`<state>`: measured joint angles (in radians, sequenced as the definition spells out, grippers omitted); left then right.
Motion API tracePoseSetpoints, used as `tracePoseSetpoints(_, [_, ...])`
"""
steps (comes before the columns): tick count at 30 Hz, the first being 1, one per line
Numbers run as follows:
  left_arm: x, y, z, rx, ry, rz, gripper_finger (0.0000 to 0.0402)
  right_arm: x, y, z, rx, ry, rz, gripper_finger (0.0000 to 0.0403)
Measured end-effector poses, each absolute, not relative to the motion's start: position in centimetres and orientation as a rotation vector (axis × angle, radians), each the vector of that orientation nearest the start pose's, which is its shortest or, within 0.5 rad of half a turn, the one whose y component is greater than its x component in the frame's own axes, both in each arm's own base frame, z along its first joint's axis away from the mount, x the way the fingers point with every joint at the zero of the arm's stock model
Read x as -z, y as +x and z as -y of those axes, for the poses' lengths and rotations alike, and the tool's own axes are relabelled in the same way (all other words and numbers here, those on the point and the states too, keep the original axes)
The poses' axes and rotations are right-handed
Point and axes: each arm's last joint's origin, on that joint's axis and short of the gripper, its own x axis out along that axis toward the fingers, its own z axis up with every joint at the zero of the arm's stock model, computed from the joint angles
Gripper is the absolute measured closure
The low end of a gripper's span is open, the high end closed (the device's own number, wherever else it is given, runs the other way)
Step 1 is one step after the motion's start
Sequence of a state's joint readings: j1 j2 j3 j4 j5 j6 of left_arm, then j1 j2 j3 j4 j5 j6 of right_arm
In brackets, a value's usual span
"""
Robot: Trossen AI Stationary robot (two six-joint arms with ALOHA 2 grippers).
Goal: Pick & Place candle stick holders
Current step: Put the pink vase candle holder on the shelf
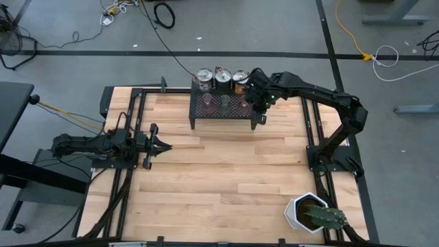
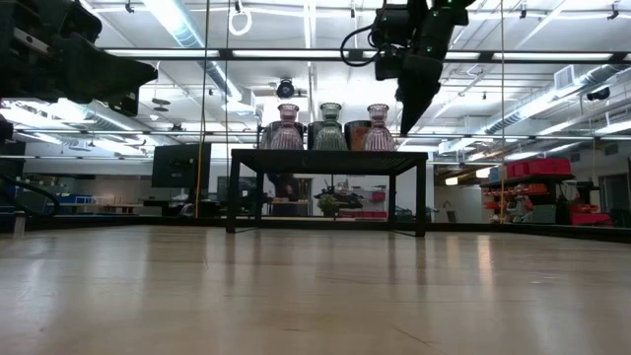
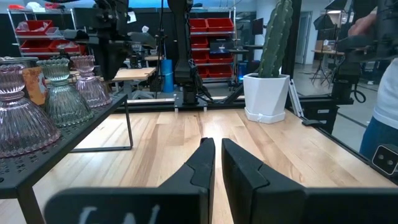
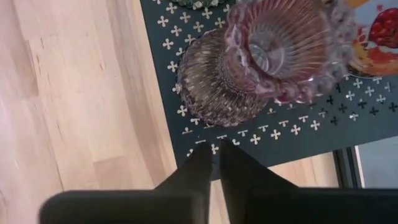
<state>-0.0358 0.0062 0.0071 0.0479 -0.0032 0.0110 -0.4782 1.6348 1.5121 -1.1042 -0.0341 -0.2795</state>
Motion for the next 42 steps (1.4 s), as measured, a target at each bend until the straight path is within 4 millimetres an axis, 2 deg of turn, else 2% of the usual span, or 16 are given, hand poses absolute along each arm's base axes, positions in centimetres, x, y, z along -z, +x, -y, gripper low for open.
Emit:
tracePoseSetpoints(5, [-17.0,9.7,0.3,0.032,0.010,0.049,0.0367,-30.0,28.6,14.7,0.207,0.053,-1.225,0.0399])
tracePoseSetpoints(15, [-17.0,9.7,0.3,0.032,0.010,0.049,0.0367,-28.8,28.7,14.7,0.201,0.057,-1.226,0.0401])
tracePoseSetpoints(29, [-17.0,9.7,0.3,0.033,0.010,0.049,0.0367,-29.1,29.7,15.0,0.156,0.066,-1.095,0.0402])
tracePoseSetpoints(37, [-17.0,9.7,0.3,0.032,0.010,0.049,0.0367,-28.8,29.1,14.7,0.150,0.095,-1.158,0.0403])
tracePoseSetpoints(42, [-17.0,9.7,0.3,0.032,0.010,0.049,0.0367,-28.7,28.8,15.0,0.251,0.083,-1.205,0.0403])
